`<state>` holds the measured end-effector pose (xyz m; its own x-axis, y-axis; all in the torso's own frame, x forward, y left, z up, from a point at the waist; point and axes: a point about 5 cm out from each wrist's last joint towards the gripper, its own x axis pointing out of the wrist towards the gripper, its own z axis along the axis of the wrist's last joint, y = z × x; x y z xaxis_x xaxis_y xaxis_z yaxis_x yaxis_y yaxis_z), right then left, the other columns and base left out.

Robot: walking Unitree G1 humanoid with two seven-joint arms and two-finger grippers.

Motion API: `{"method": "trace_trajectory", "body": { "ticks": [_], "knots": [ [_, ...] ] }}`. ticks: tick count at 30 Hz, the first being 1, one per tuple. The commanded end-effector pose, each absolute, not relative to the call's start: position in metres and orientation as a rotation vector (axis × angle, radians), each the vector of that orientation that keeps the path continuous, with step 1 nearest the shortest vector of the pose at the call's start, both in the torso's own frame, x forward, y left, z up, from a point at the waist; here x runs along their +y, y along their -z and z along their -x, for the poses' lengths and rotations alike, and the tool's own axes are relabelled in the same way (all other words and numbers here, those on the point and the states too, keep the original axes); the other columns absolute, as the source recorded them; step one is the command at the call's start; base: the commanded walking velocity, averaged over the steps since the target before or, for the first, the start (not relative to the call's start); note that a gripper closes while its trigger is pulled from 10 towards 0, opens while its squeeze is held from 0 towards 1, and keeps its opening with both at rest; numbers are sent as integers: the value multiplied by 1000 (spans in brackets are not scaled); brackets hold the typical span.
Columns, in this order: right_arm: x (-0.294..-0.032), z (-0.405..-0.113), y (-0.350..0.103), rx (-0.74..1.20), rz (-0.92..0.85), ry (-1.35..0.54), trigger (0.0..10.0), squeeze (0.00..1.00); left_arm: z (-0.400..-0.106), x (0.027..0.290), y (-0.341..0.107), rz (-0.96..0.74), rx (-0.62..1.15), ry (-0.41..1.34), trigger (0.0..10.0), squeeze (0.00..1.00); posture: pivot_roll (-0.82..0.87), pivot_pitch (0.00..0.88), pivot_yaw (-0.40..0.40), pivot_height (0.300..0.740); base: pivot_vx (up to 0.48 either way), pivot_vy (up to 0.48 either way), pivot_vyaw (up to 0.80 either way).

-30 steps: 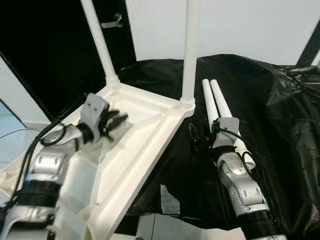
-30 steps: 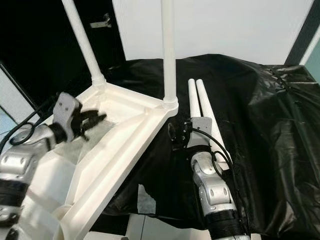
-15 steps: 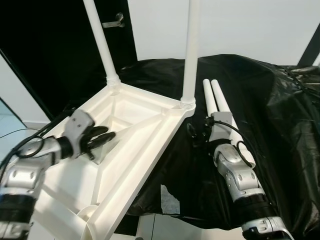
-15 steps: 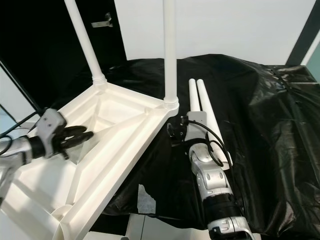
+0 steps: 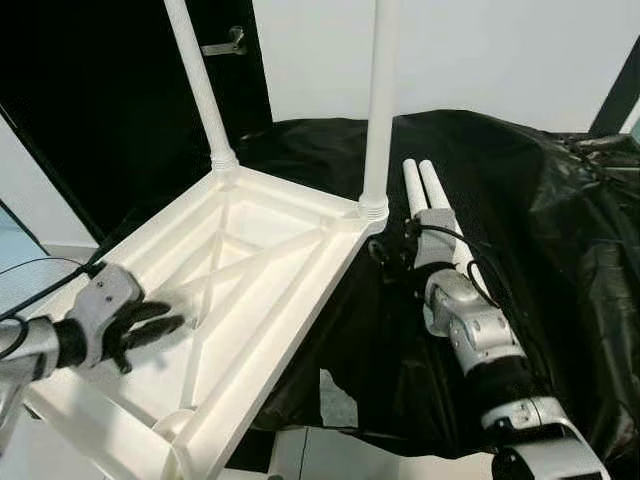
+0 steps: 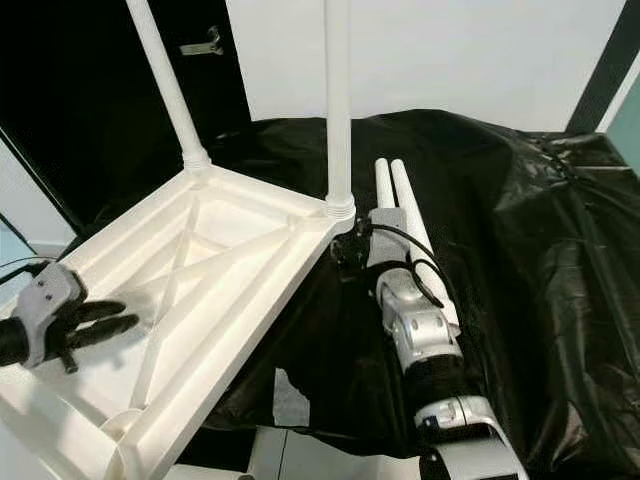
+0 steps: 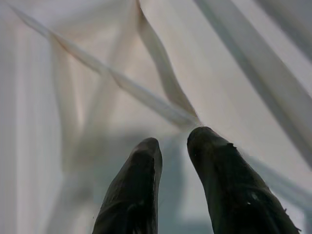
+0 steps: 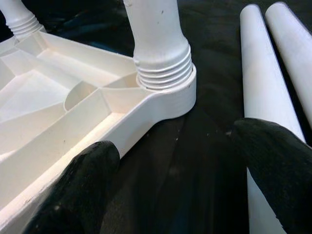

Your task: Building children table

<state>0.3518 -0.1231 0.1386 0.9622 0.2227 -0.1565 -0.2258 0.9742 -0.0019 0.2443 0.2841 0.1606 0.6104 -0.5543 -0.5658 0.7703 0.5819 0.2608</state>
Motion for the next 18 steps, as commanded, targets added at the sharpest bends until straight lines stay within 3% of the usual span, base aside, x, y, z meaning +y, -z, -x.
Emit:
{"method": "trace_trajectory", "body": {
  "ticks": [1, 6, 11, 18],
  "knots": [
    [-120, -354, -134, 199, -3, -250, 10000, 0, -236, 282, -157, -538, 512, 855, 10000, 0, 107, 0, 15, 740, 0, 0, 0],
    [-118, -360, -133, 226, -13, -282, 10000, 0, -228, 266, -150, -561, 543, 925, 10000, 0, 114, 0, 11, 740, 0, 0, 0],
    [-113, -371, -135, 266, -7, -331, 10000, 0, -225, 223, -146, -521, 483, 1053, 10000, 0, 116, 0, 14, 740, 0, 0, 0],
    [-108, -373, -127, 322, 69, -389, 10000, 0, -222, 195, -153, -488, 413, 1132, 10000, 0, 116, 0, 15, 740, 0, 0, 0]
  ]
}}
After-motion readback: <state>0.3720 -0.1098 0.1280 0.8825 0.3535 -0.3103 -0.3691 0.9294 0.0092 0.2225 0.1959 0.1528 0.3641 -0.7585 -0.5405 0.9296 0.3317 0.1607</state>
